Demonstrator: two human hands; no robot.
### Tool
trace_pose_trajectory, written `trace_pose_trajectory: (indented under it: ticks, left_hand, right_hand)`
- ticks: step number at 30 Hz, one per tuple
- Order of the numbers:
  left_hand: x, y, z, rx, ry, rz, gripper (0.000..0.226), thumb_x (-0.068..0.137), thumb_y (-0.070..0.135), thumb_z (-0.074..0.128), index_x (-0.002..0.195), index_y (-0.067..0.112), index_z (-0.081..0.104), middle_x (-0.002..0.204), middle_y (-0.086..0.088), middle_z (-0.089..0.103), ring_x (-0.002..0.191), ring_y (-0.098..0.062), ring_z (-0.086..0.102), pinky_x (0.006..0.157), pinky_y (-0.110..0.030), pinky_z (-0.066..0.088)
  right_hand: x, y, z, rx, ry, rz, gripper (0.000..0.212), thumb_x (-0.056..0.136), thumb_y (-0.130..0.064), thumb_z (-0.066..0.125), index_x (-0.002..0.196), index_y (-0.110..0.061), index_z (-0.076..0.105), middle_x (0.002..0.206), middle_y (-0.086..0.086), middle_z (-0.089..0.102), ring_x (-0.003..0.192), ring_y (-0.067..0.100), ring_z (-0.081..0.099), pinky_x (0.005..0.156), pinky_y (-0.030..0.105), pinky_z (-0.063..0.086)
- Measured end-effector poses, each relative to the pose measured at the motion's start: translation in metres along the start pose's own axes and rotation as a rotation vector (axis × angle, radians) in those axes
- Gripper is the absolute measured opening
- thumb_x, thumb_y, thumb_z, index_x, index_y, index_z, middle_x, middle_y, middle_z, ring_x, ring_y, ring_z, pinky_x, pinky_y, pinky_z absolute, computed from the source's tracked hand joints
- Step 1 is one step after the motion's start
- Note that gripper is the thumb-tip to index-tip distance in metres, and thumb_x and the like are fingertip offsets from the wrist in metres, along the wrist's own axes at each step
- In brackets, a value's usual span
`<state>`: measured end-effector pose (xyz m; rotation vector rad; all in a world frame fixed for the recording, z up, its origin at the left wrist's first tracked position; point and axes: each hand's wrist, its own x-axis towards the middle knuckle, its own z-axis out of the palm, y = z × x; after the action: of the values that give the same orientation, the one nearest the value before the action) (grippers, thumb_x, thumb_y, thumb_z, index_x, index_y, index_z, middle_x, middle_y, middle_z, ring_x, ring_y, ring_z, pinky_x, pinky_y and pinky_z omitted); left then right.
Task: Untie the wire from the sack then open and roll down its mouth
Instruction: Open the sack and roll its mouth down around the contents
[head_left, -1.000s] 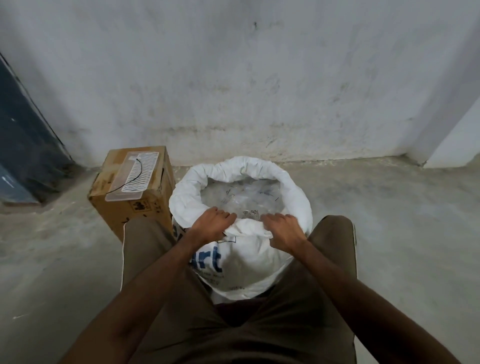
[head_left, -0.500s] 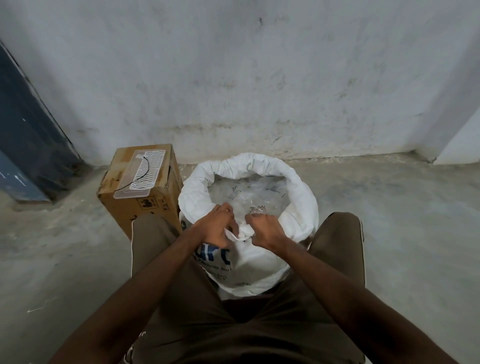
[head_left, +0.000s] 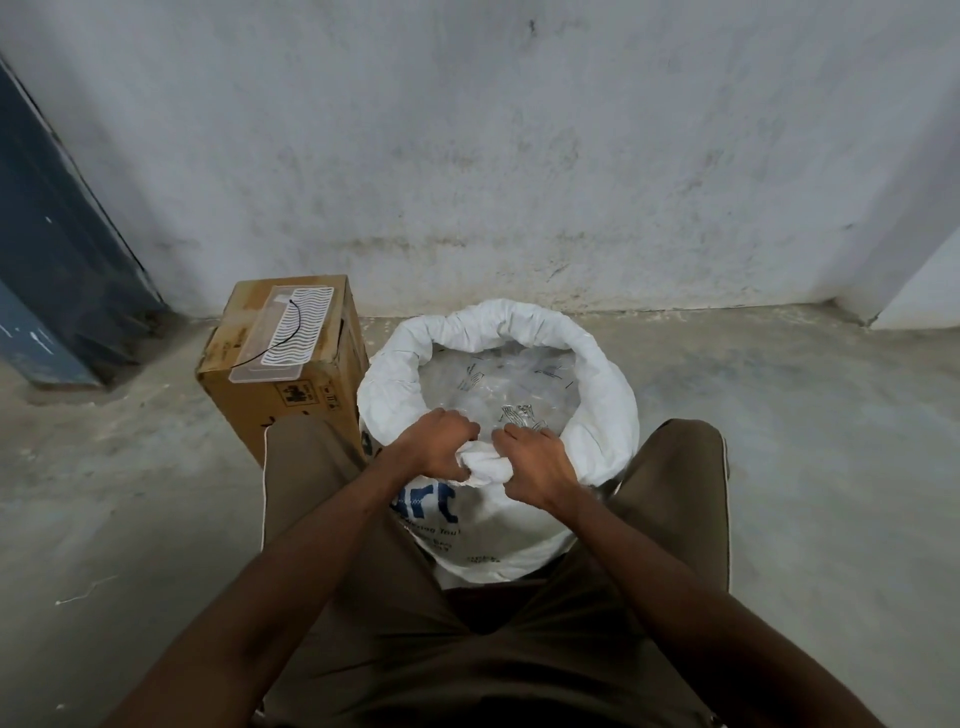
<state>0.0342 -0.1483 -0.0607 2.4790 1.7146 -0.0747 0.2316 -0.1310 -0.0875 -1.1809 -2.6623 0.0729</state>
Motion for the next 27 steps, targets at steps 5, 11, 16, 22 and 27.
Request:
trace_pose_trajectory:
  ticks: [5, 11, 16, 22, 27]
  left_hand:
    - [-0.003, 0.006, 0.012, 0.273, 0.032, 0.067, 0.031, 0.085, 0.037, 0.066, 0.108, 0.017, 0.064, 0.104, 0.000, 0.068, 0.102, -0.021, 0.060, 0.092, -0.031, 0.040]
    - [-0.017, 0.011, 0.030, 0.369, 0.094, 0.226, 0.025, 0.068, 0.027, 0.077, 0.091, 0.021, 0.070, 0.085, 0.005, 0.067, 0.084, -0.017, 0.063, 0.075, -0.031, 0.049]
    - [-0.007, -0.003, 0.014, -0.028, -0.164, 0.131, 0.058, 0.062, 0.032, 0.084, 0.112, 0.019, 0.060, 0.106, -0.004, 0.059, 0.106, -0.022, 0.053, 0.099, -0.036, 0.038]
    - [0.001, -0.020, 0.018, 0.331, -0.211, 0.141, 0.045, 0.084, 0.051, 0.066, 0.118, 0.024, 0.060, 0.117, 0.001, 0.063, 0.119, -0.020, 0.054, 0.104, -0.035, 0.038]
    - [-0.011, -0.034, 0.033, 0.509, -0.188, 0.214, 0.026, 0.092, 0.026, 0.059, 0.116, 0.019, 0.063, 0.116, 0.000, 0.066, 0.116, -0.021, 0.056, 0.100, -0.034, 0.043]
  right_hand:
    - [0.000, 0.013, -0.004, 0.306, -0.305, 0.245, 0.092, 0.063, -0.052, 0.087, 0.136, -0.022, 0.042, 0.124, 0.005, 0.057, 0.106, 0.027, 0.060, 0.089, 0.040, 0.052]
    - [0.003, 0.001, 0.002, 0.066, -0.301, 0.147, 0.038, 0.074, -0.040, 0.078, 0.106, -0.024, 0.064, 0.105, -0.001, 0.071, 0.103, 0.025, 0.066, 0.084, 0.036, 0.052]
    - [-0.005, -0.002, 0.017, -0.174, -0.271, -0.009, 0.034, 0.083, -0.018, 0.066, 0.117, -0.020, 0.061, 0.112, 0.002, 0.071, 0.106, 0.029, 0.067, 0.087, 0.038, 0.052]
    - [-0.025, -0.011, 0.042, -0.280, -0.061, -0.126, 0.041, 0.054, -0.009, 0.081, 0.092, -0.025, 0.076, 0.079, -0.004, 0.070, 0.068, 0.020, 0.067, 0.050, 0.028, 0.051]
    - [0.000, -0.005, 0.042, 0.011, -0.268, 0.086, 0.046, 0.065, -0.042, 0.073, 0.102, -0.026, 0.049, 0.101, -0.006, 0.062, 0.095, 0.021, 0.062, 0.070, 0.034, 0.053]
